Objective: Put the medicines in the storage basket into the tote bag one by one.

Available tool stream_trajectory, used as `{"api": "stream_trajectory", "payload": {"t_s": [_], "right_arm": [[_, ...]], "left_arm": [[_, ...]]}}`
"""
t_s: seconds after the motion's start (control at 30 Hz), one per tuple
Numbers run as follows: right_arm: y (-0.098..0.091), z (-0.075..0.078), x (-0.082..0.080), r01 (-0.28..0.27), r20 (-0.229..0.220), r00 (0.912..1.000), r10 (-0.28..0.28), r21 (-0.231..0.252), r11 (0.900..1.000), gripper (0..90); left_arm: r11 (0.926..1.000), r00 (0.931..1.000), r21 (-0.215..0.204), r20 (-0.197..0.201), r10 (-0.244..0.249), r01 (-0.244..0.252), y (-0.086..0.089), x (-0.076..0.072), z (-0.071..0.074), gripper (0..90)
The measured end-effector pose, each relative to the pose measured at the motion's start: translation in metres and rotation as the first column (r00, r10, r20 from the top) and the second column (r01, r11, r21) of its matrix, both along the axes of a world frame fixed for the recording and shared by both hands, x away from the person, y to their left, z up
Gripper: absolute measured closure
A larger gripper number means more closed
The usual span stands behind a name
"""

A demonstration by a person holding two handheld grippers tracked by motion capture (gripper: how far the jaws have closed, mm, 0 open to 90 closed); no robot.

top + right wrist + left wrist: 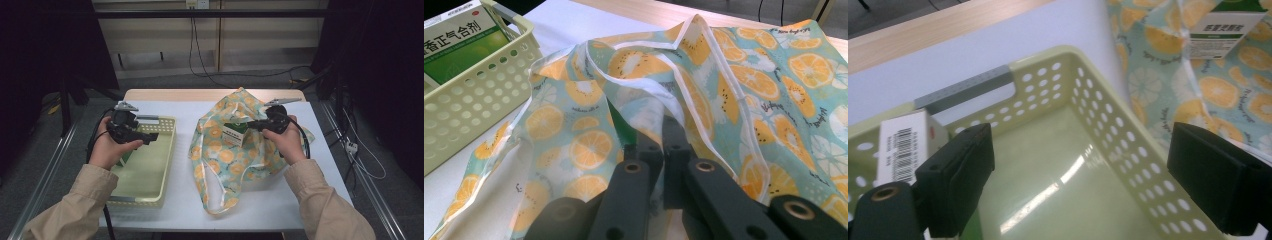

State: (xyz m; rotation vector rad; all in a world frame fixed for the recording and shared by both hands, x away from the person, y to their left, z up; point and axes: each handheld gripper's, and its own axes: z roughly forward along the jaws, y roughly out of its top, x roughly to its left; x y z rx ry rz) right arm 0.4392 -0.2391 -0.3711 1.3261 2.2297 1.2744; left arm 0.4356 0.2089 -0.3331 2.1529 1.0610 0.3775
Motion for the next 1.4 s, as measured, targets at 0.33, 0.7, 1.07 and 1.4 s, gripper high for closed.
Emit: {"api": "stream_trajectory", "payload": {"t_s": [0.33, 0.7, 1.07, 1.4], "right_arm": [[0.000, 0.000, 0.000, -0.003, -0.005, 1.0000, 0.003, 0.000, 1.0000, 89.8], [0.001, -0.001, 0.002, -0.008, -0.007, 0.9999, 0.008, 0.001, 1.0000, 89.8], [-0.002, 0.001, 0.001, -0.008, -0.005, 1.0000, 0.008, 0.002, 1.0000, 89.8], [-0.004, 0.002, 0.001, -0.002, -0.001, 1.0000, 0.002, -0.002, 1.0000, 89.8]], "left_arm": [[0.9973, 0.9976, 0.022, 0.002, 0.069, -0.069, 0.027, 0.008, -0.011, 12.7], [0.9898, 0.9911, 0.051, 0.010, 0.133, -0.133, 0.045, 0.014, -0.020, 14.0], [0.9805, 0.9847, 0.095, -0.009, 0.174, -0.172, 0.053, 0.019, -0.035, 18.5], [0.9721, 0.9703, 0.145, -0.131, 0.203, -0.184, 0.051, 0.019, -0.048, 52.5]]}}
